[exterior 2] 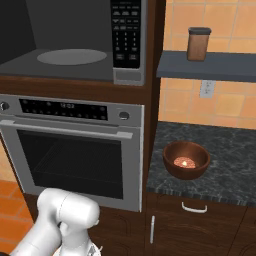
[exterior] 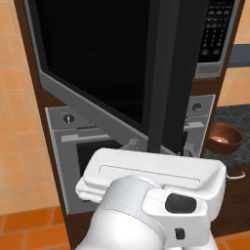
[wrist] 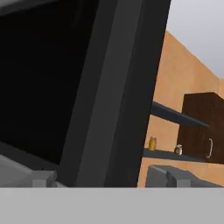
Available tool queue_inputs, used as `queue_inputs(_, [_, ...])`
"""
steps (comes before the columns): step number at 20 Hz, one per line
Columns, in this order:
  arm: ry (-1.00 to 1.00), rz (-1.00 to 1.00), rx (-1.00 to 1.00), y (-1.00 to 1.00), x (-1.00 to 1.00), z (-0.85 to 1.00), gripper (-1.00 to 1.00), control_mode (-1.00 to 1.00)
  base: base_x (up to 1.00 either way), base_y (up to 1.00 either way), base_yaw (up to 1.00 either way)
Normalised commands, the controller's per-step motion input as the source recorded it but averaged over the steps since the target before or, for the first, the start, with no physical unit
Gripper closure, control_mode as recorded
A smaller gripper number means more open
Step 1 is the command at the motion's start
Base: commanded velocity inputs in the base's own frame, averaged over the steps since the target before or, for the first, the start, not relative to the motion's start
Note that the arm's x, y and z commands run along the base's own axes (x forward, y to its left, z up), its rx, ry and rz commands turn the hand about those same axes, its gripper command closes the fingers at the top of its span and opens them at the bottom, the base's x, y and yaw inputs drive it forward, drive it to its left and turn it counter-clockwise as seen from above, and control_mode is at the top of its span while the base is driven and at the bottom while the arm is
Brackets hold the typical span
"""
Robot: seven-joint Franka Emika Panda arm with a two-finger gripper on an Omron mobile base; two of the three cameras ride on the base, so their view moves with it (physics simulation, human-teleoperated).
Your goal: Open the microwave, place the bowl with waffle inside the microwave, then close the microwave door and turn it on.
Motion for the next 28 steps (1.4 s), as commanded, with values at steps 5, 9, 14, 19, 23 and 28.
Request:
queue_inputs(5, [-0.01, 0.19, 0.0, 0.25, -0.57, 0.0, -1.0, -1.0, 0.0, 0.0, 0.0])
queue_inputs(9, [0.02, 0.25, 0.05, -0.39, -0.37, 0.0, -1.0, -1.0, 0.0, 0.0, 0.0])
queue_inputs(14, [0.07, 0.49, 0.15, -0.91, 0.02, -0.03, -1.0, -1.0, 0.0, 0.0, 0.0])
queue_inputs(19, [0.04, 0.48, 0.17, -0.9, 0.17, 0.0, -1.0, -1.0, 0.0, 0.0, 0.0])
queue_inputs(23, [0.1, 0.53, 0.17, -0.65, 0.49, -0.04, -1.0, -1.0, 0.0, 0.0, 0.0])
queue_inputs(28, [0.25, 0.58, 0.24, -0.2, 0.92, -0.19, -1.0, -1.0, 0.0, 0.0, 0.0])
